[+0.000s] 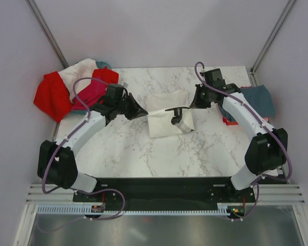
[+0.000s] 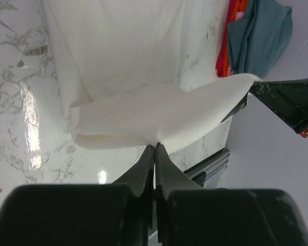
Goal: Fold and stack the t-shirts
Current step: Fold the tshirt
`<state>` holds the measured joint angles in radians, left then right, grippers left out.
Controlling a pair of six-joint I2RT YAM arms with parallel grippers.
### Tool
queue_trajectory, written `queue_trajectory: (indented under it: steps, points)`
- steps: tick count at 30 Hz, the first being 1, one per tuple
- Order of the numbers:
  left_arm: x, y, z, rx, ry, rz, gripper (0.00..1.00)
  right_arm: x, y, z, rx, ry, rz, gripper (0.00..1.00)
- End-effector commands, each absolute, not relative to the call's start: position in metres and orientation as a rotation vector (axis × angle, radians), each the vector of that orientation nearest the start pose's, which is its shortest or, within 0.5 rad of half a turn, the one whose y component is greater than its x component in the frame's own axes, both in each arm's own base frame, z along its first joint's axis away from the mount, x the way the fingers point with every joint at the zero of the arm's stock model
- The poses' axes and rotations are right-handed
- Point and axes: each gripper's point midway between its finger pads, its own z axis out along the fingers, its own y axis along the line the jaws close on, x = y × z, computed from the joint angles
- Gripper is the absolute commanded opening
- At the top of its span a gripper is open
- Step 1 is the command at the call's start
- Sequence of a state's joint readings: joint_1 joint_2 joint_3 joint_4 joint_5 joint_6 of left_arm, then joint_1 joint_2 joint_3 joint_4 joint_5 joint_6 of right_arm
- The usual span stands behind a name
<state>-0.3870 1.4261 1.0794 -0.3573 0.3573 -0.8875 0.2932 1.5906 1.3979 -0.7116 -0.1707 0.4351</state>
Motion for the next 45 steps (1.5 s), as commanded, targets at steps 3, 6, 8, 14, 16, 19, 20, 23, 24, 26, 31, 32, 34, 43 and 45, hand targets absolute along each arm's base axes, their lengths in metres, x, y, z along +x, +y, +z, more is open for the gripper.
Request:
queue_trajectory:
  steps: [3, 6, 8, 14, 16, 19, 20, 23, 24, 26, 31, 32, 34, 43, 45]
  points:
    - [0.368, -0.231, 0.192, -0.374, 2.361, -1.029, 0.02, 0.412, 0.164, 0.191, 0.093, 2.45, 0.556, 0.0]
    - [0.384, -0.23, 0.195, -0.378, 2.348, -1.034, 0.02, 0.427, 0.167, 0.19, 0.1, 2.448, 0.574, 0.0]
    - [0.394, -0.231, 0.191, -0.387, 2.357, -1.032, 0.02, 0.437, 0.169, 0.193, 0.104, 2.435, 0.587, 0.0]
    - [0.421, -0.232, 0.182, -0.409, 2.365, -1.037, 0.02, 0.462, 0.171, 0.181, 0.133, 2.446, 0.606, 0.0]
    - [0.43, -0.232, 0.184, -0.412, 2.357, -1.042, 0.02, 0.469, 0.173, 0.176, 0.14, 2.448, 0.615, 0.0]
    - [0.442, -0.232, 0.182, -0.417, 2.35, -1.036, 0.02, 0.478, 0.173, 0.169, 0.158, 2.452, 0.615, 0.0]
    - [0.444, -0.233, 0.181, -0.418, 2.351, -1.036, 0.02, 0.48, 0.173, 0.167, 0.164, 2.453, 0.617, 0.0]
    - [0.456, -0.231, 0.172, -0.439, 2.36, -1.024, 0.02, 0.49, 0.173, 0.16, 0.184, 2.453, 0.62, 0.01]
    - [0.461, -0.231, 0.168, -0.445, 2.365, -1.025, 0.02, 0.493, 0.174, 0.152, 0.192, 2.465, 0.62, 0.01]
    - [0.467, -0.23, 0.162, -0.458, 2.372, -1.022, 0.02, 0.501, 0.175, 0.148, 0.205, 2.465, 0.628, 0.02]
    - [0.492, -0.234, 0.144, -0.472, 2.382, -1.028, 0.02, 0.521, 0.175, 0.143, 0.224, 2.443, 0.639, 0.02]
    - [0.497, -0.232, 0.139, -0.484, 2.384, -1.025, 0.02, 0.525, 0.175, 0.136, 0.236, 2.452, 0.642, 0.02]
    - [0.512, -0.234, 0.128, -0.494, 2.381, -1.018, 0.02, 0.538, 0.174, 0.137, 0.248, 2.412, 0.652, 0.03]
    - [0.556, -0.22, 0.136, -0.359, 2.291, -0.902, 0.89, 0.572, 0.16, 0.124, 0.271, 2.26, 0.649, 0.7]
    - [0.544, -0.214, 0.138, -0.326, 2.296, -0.858, 0.89, 0.561, 0.157, 0.128, 0.208, 2.231, 0.637, 0.69]
